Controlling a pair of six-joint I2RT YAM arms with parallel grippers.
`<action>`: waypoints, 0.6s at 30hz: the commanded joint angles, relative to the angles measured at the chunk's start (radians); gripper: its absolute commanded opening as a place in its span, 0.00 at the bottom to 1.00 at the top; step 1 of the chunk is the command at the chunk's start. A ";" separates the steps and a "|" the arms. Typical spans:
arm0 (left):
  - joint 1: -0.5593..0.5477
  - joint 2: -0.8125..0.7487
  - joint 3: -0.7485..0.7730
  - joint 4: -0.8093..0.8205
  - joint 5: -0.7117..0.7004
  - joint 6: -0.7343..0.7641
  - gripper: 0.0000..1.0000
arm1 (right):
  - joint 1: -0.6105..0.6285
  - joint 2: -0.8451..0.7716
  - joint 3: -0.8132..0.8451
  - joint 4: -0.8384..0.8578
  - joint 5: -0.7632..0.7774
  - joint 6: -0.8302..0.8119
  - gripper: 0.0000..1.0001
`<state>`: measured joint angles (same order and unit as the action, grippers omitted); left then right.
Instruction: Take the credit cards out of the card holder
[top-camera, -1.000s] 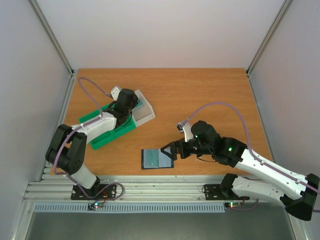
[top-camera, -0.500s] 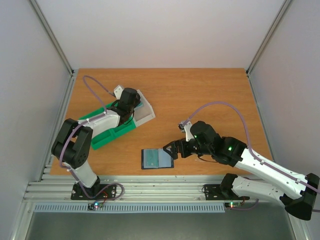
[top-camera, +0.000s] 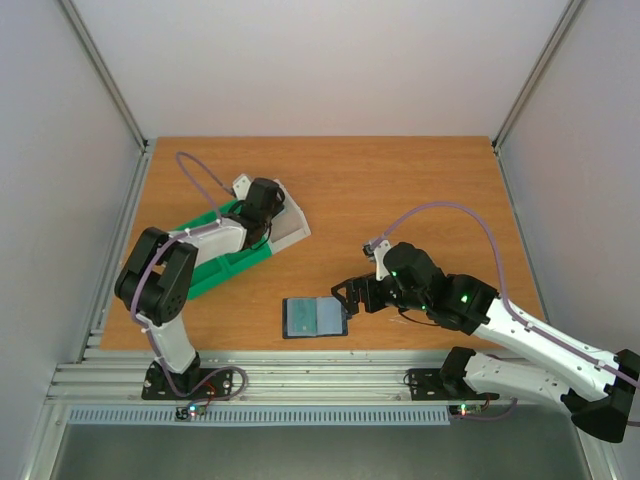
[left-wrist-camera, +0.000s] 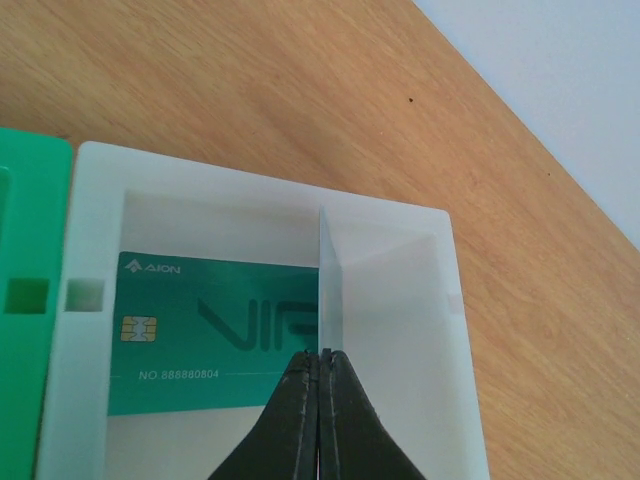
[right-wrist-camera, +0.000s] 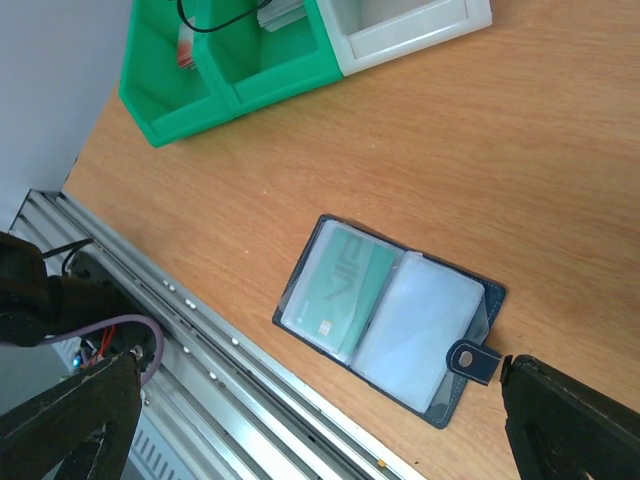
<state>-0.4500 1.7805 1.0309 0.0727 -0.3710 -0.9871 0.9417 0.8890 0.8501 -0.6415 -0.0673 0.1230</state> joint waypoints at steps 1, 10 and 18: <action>0.004 0.026 0.040 0.058 -0.023 0.011 0.00 | -0.004 -0.014 0.007 -0.015 0.027 -0.003 0.98; 0.004 0.065 0.074 0.018 -0.014 0.018 0.10 | -0.004 -0.034 -0.017 -0.003 0.042 -0.014 0.98; 0.004 0.047 0.068 -0.009 -0.020 0.035 0.11 | -0.003 -0.046 -0.034 0.007 0.043 -0.020 0.99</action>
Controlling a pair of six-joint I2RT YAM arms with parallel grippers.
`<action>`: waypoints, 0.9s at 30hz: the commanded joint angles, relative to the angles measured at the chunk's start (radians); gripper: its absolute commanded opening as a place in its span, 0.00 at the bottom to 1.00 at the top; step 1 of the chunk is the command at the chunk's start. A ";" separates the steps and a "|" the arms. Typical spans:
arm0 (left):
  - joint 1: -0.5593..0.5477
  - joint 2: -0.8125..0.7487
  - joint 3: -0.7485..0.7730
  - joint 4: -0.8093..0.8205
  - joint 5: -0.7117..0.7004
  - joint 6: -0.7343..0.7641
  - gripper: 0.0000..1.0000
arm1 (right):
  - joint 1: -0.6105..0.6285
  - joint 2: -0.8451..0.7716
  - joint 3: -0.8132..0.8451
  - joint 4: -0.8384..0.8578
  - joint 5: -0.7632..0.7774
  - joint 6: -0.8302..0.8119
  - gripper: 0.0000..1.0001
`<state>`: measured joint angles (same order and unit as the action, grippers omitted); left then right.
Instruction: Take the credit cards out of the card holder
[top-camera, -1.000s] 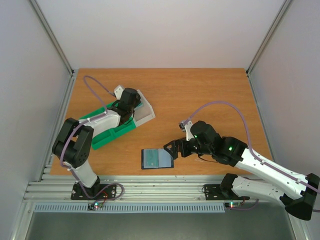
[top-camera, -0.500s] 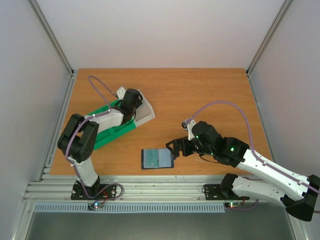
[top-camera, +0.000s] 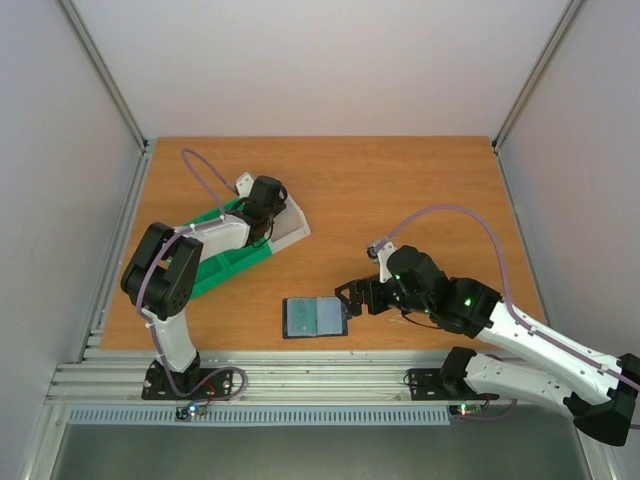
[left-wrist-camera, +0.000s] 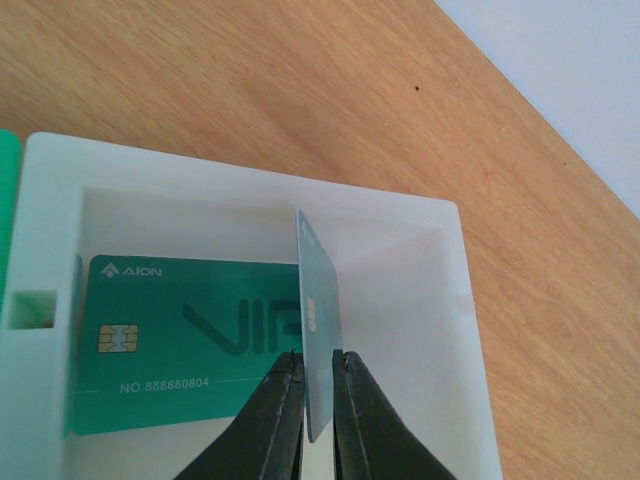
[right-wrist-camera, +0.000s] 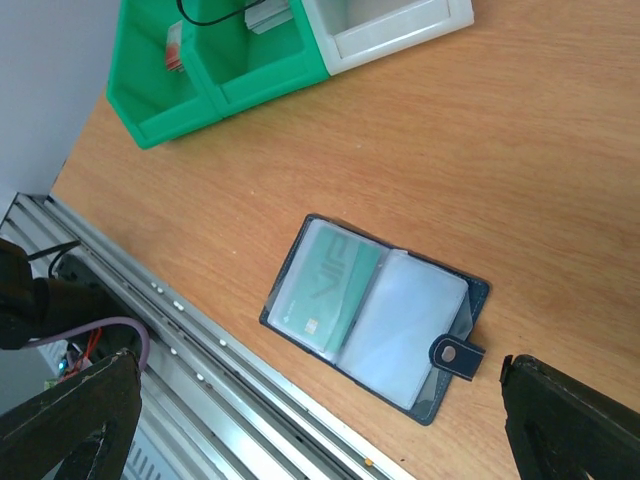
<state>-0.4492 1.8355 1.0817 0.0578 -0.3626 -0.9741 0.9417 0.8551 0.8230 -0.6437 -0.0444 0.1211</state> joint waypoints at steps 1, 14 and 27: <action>0.003 -0.016 0.013 0.005 -0.032 0.024 0.12 | -0.003 -0.010 -0.005 0.009 0.020 -0.020 0.98; 0.003 -0.094 0.024 -0.042 -0.007 0.075 0.27 | -0.003 0.002 -0.004 0.003 -0.001 -0.012 0.99; 0.002 -0.338 -0.025 -0.238 0.101 0.195 0.63 | -0.003 0.046 0.013 -0.007 -0.036 0.068 0.98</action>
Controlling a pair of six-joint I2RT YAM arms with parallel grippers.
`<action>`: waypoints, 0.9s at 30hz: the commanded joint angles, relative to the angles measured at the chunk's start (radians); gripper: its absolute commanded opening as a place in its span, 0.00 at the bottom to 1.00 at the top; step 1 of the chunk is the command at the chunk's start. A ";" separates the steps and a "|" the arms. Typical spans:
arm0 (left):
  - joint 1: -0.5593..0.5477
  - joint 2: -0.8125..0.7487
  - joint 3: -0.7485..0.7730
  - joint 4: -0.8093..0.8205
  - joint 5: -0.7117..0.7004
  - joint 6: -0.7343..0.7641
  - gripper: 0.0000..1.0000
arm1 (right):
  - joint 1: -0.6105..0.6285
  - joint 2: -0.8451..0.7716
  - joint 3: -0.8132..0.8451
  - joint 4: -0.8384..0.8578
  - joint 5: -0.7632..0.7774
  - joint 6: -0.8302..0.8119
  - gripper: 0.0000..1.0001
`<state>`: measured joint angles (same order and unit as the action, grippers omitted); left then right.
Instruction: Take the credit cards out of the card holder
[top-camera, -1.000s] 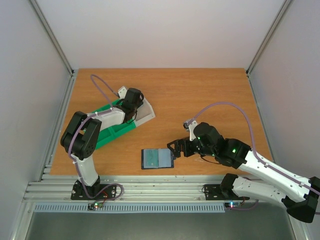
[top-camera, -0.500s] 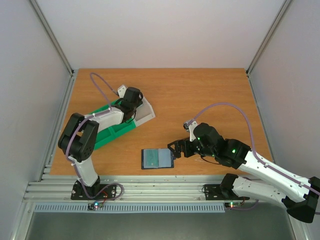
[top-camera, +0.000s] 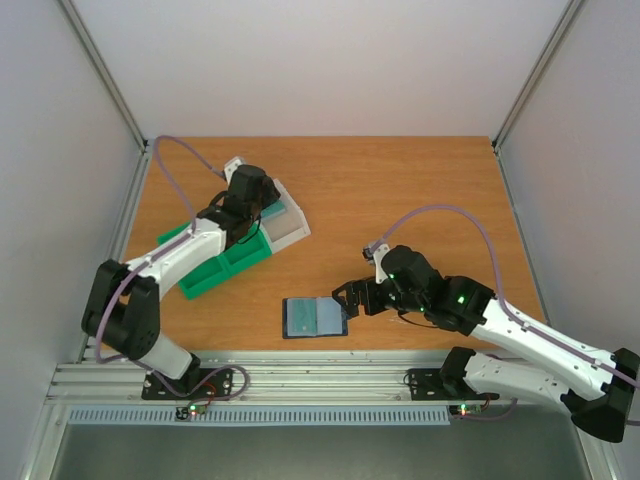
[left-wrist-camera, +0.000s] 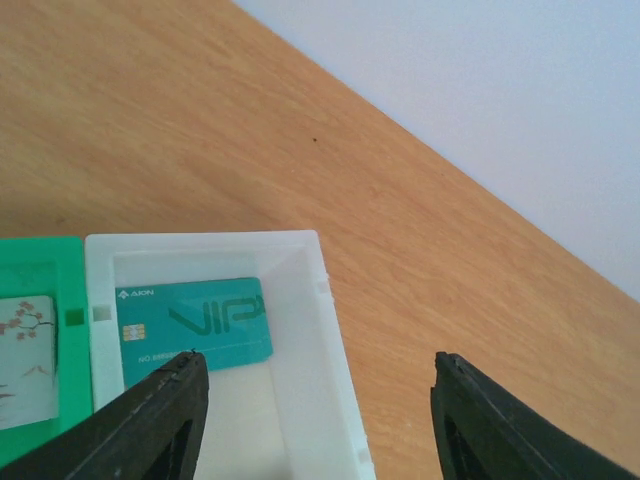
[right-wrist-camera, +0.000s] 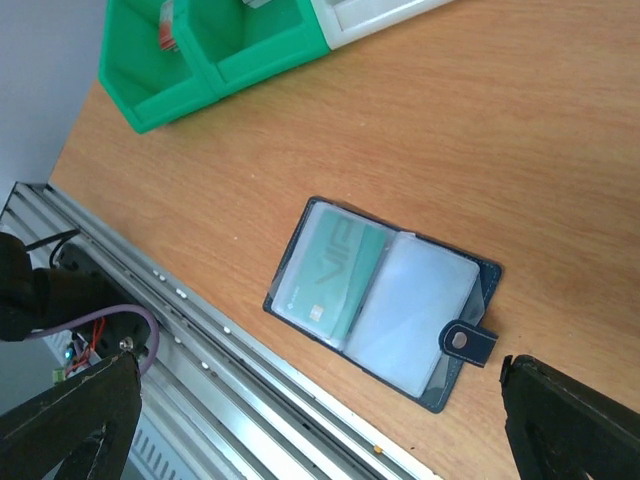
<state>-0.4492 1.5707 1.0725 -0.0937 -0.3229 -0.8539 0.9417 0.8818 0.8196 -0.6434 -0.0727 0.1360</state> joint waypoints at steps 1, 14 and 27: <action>0.003 -0.092 -0.014 -0.118 0.096 0.091 0.66 | -0.003 0.025 0.016 -0.013 -0.005 0.069 0.98; 0.003 -0.355 -0.161 -0.467 0.597 0.283 0.75 | -0.003 0.139 -0.042 0.091 -0.054 0.147 0.92; -0.038 -0.514 -0.476 -0.254 0.846 0.109 0.53 | -0.003 0.355 -0.076 0.262 -0.114 0.198 0.32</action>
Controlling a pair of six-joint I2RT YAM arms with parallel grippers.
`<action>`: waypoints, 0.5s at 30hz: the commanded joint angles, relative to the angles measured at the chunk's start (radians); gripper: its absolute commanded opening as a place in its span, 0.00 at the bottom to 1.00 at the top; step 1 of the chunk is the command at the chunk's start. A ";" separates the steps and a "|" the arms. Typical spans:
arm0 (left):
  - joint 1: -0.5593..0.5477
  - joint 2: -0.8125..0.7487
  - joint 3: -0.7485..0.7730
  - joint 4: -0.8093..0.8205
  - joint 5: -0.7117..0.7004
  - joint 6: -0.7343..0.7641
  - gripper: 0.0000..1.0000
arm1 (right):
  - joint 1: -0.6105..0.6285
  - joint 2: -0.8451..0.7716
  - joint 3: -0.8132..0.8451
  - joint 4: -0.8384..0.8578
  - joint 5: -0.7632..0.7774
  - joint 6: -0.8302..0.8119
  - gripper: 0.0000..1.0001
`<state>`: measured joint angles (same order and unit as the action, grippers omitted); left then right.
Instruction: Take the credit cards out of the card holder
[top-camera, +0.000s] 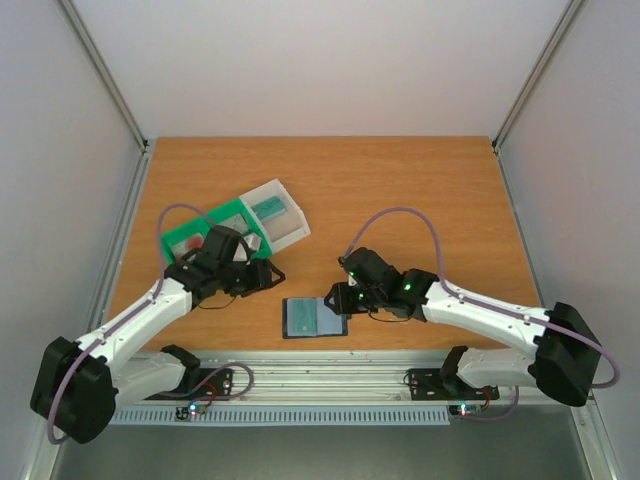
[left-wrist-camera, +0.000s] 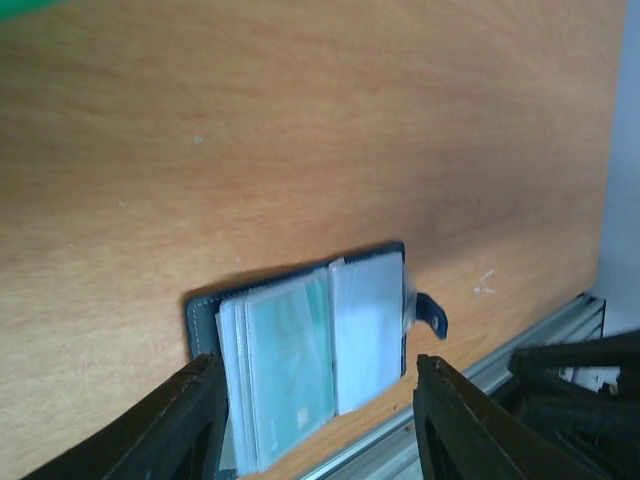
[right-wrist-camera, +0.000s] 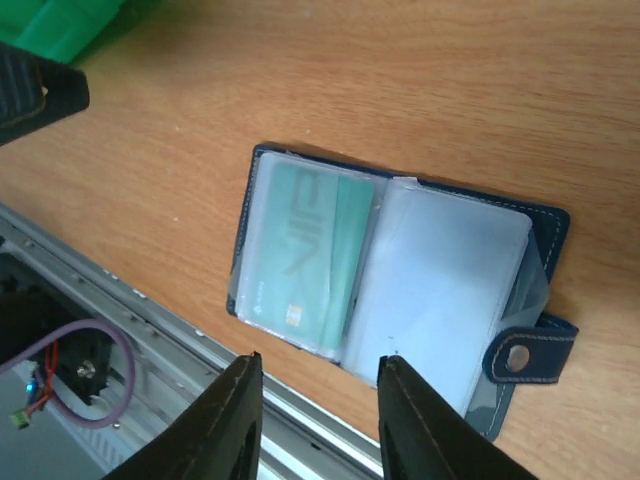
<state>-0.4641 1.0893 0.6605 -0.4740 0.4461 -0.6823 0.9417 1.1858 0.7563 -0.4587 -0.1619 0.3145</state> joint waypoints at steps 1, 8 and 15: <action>-0.033 -0.035 -0.078 0.139 0.074 -0.071 0.51 | -0.003 0.068 -0.014 0.087 -0.026 0.020 0.31; -0.080 -0.027 -0.152 0.212 0.063 -0.114 0.46 | -0.003 0.196 -0.013 0.175 -0.077 0.018 0.26; -0.119 0.012 -0.222 0.328 0.065 -0.177 0.45 | -0.003 0.311 0.000 0.223 -0.096 0.020 0.22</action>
<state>-0.5659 1.0790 0.4664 -0.2646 0.4973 -0.8162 0.9417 1.4528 0.7486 -0.2901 -0.2359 0.3256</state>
